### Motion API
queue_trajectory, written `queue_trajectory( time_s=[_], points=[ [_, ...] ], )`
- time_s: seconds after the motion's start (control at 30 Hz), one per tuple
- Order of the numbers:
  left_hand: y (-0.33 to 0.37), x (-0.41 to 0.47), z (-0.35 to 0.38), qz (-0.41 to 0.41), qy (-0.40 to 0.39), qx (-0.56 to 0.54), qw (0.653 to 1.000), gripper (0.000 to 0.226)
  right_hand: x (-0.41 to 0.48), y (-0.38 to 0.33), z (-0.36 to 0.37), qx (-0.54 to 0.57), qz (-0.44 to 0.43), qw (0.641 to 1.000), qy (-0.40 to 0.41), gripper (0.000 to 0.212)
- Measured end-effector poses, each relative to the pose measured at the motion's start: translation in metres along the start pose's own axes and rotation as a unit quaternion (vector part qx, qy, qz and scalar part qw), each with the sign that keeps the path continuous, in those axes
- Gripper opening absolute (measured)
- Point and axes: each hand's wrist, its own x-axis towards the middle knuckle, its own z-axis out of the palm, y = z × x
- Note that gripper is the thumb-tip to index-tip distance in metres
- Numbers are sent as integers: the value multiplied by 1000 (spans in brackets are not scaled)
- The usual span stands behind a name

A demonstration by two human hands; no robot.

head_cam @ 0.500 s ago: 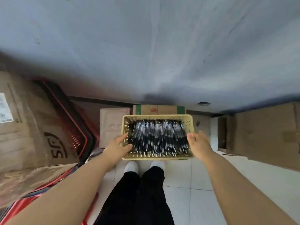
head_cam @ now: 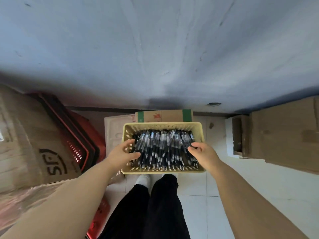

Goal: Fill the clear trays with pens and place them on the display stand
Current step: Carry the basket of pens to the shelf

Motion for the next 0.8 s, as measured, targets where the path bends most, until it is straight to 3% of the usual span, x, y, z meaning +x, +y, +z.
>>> queue_trajectory(
  time_s=[0.23, 0.4, 0.57, 0.8],
  points=[
    [32, -63, 7, 85, -102, 112, 985, 64, -97, 40, -17, 101, 19, 990, 92, 43],
    [56, -126, 40, 147, -186, 148, 960, 63, -198, 98, -12, 204, 37, 956, 205, 44],
    [82, -189, 110, 192, -276, 233, 912, 58, -299, 169, -11, 304, 65, 908, 281, 48],
    [72, -291, 263, 224, -392, 338, 826, 57, -437, 295, 7, 409, 145, 809, 396, 51]
  ],
)
